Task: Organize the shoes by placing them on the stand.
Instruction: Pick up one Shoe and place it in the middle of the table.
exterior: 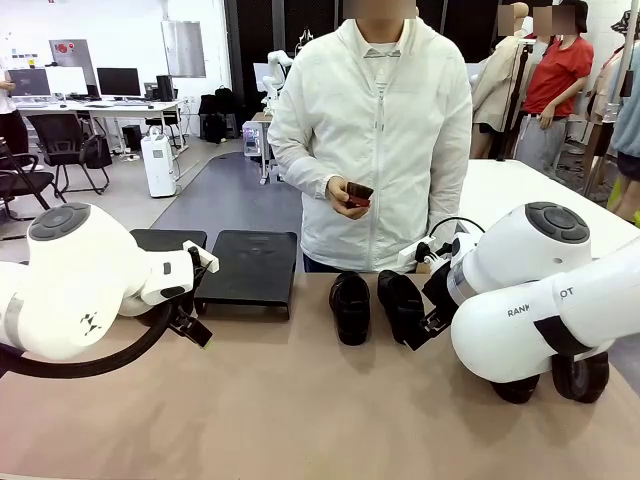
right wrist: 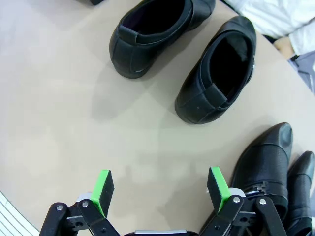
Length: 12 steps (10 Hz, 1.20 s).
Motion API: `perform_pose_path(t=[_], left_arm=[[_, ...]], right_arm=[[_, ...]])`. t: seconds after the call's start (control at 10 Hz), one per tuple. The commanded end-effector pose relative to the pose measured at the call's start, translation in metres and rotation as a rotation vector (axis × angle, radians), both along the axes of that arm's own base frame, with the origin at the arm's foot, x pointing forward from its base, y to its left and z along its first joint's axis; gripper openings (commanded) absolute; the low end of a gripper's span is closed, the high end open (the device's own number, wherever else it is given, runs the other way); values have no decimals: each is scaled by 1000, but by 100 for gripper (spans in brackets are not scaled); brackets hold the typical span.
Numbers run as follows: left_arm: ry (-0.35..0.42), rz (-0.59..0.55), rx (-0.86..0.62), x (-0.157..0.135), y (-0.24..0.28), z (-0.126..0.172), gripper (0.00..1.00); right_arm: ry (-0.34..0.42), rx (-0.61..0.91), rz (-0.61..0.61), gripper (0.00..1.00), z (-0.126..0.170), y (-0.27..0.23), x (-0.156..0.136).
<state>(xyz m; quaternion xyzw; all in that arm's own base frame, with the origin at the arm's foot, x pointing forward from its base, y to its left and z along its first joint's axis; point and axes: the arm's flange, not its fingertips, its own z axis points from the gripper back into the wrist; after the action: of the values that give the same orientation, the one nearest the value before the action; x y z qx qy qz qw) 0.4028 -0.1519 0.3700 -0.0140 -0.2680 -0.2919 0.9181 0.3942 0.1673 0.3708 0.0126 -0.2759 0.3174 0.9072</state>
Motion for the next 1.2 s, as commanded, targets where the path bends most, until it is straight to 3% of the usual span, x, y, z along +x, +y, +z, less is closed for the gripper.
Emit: perform_pose_path(t=[0.0, 0.5, 0.7, 0.8, 0.9, 1.0, 1.1], left_arm=[[0, 0, 0, 0, 0, 0, 100], [0, 0, 0, 0, 0, 0, 100], [23, -29, -34, -9, 4, 10, 100], [101, -42, -90, -19, 4, 43, 100], [226, 56, -169, -35, 8, 74, 100], [272, 106, -236, -56, 24, 110, 100], [322, 43, -327, -81, 51, 138, 100]], right_arm=[[0, 0, 0, 100, 0, 0, 0], [0, 0, 0, 100, 0, 0, 0], [129, -33, 62, 100, 19, 1, -8], [183, 39, 85, 100, 36, -4, -20], [267, 106, 4, 100, 63, -18, -35], [319, 182, -60, 100, 98, -45, -55], [327, 273, -51, 100, 127, -73, -78]])
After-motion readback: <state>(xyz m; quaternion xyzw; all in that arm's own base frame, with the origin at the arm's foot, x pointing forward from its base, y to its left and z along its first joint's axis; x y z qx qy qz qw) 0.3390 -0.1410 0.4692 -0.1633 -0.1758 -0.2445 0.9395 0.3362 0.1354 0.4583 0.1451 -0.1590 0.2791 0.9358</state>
